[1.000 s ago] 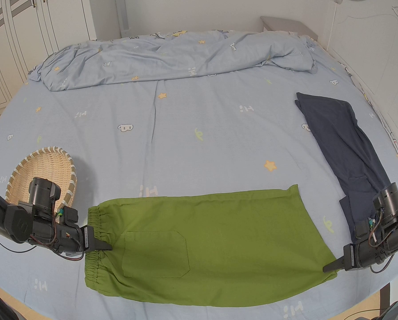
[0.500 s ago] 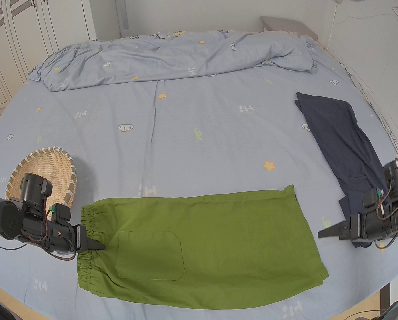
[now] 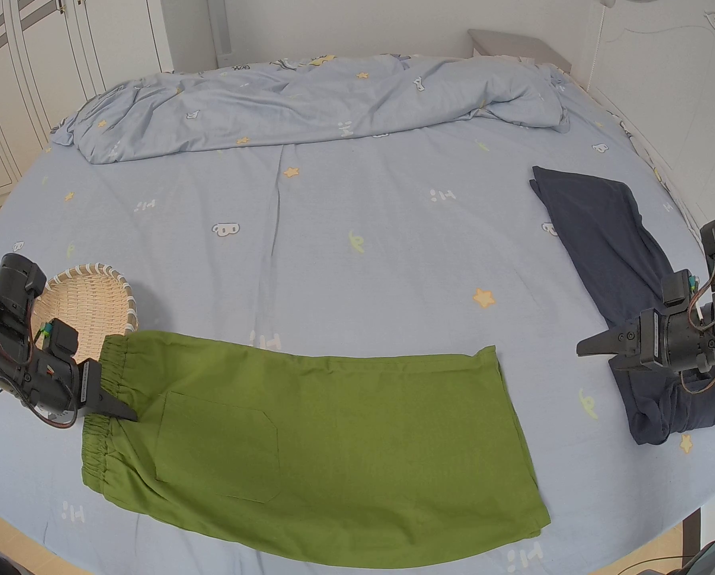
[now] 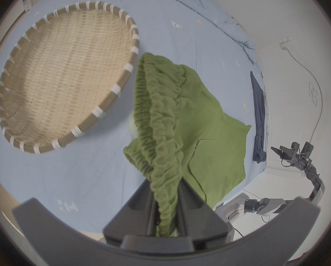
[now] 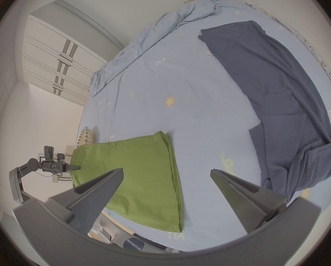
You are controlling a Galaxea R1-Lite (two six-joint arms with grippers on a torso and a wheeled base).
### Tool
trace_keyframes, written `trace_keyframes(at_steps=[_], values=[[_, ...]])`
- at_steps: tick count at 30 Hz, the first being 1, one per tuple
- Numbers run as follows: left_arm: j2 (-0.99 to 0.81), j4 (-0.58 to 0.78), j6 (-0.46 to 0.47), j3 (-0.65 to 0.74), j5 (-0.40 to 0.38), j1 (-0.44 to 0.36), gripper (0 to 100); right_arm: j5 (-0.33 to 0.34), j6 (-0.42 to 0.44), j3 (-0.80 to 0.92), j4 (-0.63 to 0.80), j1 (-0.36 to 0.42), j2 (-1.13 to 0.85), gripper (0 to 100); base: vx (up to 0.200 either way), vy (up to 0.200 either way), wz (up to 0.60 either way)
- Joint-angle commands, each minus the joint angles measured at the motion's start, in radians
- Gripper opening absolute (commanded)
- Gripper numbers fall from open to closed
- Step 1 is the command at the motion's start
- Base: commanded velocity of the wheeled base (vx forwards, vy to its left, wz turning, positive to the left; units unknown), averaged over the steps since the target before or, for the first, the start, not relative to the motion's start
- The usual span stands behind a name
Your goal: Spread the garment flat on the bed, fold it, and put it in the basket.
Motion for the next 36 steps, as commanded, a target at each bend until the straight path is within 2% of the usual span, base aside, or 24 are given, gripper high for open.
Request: trace_keyframes(at_steps=[1, 4, 5, 9, 10, 12, 18, 20, 21, 24, 27, 30, 36], values=[[-0.026, 0.008, -0.005, -0.040, 0.011, -0.011, 0, 0.000, 0.003, -0.011, 0.003, 0.008, -0.001, 100, 0.000, 0.000, 0.00], [-0.061, 0.038, -0.036, -0.076, 0.042, -0.075, 0, 0.000, 0.001, -0.011, 0.003, 0.009, -0.003, 100, 0.000, 0.000, 0.00], [-0.061, 0.038, -0.036, -0.076, 0.042, -0.075, 0, 0.000, 0.001, -0.011, 0.003, 0.009, -0.003, 100, 0.000, 0.000, 0.00], [-0.077, 0.183, -0.223, -0.237, 0.176, -0.314, 0, -0.001, 0.003, -0.011, 0.003, 0.009, -0.001, 100, 0.000, 0.000, 0.00], [-0.075, 0.193, -0.238, -0.253, 0.185, -0.336, 0, -0.001, 0.003, -0.011, 0.003, 0.009, 0.001, 100, 0.000, 0.000, 0.00], [-0.067, 0.238, -0.306, -0.331, 0.229, -0.451, 0, -0.001, 0.001, -0.011, 0.005, 0.009, 0.001, 100, 0.000, 0.000, 0.00], [0.014, 0.335, -0.519, -0.524, 0.378, -0.701, 0, -0.001, 0.003, -0.011, 0.005, 0.011, -0.003, 100, 0.000, 0.000, 0.00], [0.023, 0.335, -0.533, -0.535, 0.390, -0.719, 0, -0.001, 0.003, -0.011, 0.005, 0.011, -0.003, 100, 0.000, 0.000, 0.00], [0.061, 0.335, -0.577, -0.580, 0.436, -0.782, 0, -0.003, 0.001, -0.011, 0.005, 0.009, -0.003, 100, 0.000, 0.000, 0.00], [0.111, 0.335, -0.631, -0.627, 0.472, -0.837, 0, -0.003, 0.001, -0.011, 0.005, 0.009, -0.003, 100, 0.000, 0.000, 0.00], [0.141, 0.335, -0.661, -0.664, 0.481, -0.874, 0, -0.003, 0.001, -0.012, 0.005, 0.009, -0.003, 100, 0.000, 0.000, 0.00], [0.227, 0.335, -0.732, -0.756, 0.511, -0.948, 0, -0.003, 0.001, -0.014, 0.003, 0.008, -0.001, 100, 0.000, 0.000, 0.00], [0.313, 0.335, -0.795, -0.817, 0.567, -1.028, 0, -0.003, 0.001, -0.014, 0.003, 0.000, 0.001, 100, 0.000, 0.000, 0.00]])
